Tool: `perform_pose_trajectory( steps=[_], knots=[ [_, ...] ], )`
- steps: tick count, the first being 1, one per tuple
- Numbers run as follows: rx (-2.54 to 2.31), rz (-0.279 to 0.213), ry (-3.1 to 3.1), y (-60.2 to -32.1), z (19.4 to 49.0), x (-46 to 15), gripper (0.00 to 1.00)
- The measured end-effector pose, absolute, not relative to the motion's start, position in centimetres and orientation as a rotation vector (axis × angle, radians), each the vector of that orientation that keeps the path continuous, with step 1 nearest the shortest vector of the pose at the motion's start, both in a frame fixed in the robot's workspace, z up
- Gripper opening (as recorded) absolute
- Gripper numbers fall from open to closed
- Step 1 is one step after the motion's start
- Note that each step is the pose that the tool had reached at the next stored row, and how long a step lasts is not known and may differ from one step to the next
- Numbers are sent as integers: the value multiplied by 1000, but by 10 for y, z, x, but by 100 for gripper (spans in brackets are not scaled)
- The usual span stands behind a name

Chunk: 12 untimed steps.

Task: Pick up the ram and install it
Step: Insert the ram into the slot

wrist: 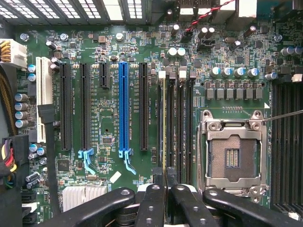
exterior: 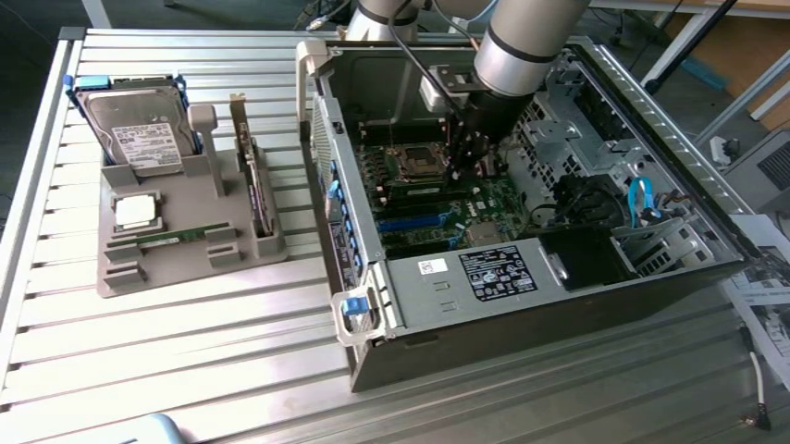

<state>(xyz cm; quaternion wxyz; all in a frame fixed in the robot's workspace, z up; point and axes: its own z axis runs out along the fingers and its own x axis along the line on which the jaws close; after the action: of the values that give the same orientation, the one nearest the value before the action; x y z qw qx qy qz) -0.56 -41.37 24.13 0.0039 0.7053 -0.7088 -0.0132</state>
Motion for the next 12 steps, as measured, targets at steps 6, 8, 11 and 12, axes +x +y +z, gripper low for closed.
perform_pose_trajectory(
  steps=[6, 8, 11, 12],
  knots=[
    [2210, -41, -2221, -412, 242, -6, 12],
    [2210, -41, -2221, -413, 242, -6, 12],
    [2210, -41, -2221, -413, 242, -6, 12],
    [2210, -41, -2221, -413, 242, -6, 12]
  ],
)
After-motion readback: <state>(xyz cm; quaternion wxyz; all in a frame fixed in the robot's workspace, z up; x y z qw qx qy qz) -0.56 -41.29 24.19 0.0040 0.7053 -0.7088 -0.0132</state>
